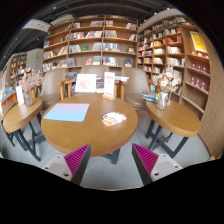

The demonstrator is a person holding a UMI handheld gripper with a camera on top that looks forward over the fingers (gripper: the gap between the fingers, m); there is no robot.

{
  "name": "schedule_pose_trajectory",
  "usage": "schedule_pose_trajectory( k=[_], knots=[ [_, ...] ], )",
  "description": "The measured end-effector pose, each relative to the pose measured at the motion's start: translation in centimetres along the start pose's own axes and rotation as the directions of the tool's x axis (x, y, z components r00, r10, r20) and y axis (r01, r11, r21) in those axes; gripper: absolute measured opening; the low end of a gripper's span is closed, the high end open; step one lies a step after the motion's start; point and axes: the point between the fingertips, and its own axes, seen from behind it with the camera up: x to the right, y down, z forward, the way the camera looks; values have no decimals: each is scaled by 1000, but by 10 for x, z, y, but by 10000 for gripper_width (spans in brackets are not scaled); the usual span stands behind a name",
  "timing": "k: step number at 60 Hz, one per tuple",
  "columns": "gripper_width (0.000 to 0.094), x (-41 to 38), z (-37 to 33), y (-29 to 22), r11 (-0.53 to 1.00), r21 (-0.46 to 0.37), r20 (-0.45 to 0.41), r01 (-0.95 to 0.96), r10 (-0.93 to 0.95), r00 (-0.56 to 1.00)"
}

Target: Arrange mouse

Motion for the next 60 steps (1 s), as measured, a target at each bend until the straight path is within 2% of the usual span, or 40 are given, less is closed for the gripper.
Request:
schedule_pose_trajectory(
  k=[36, 60],
  knots=[
    [851, -7, 120, -16, 1000, -28, 0, 7, -7, 1000],
    [852, -11, 195, -29, 995, -89, 16, -37, 39, 999]
  ],
)
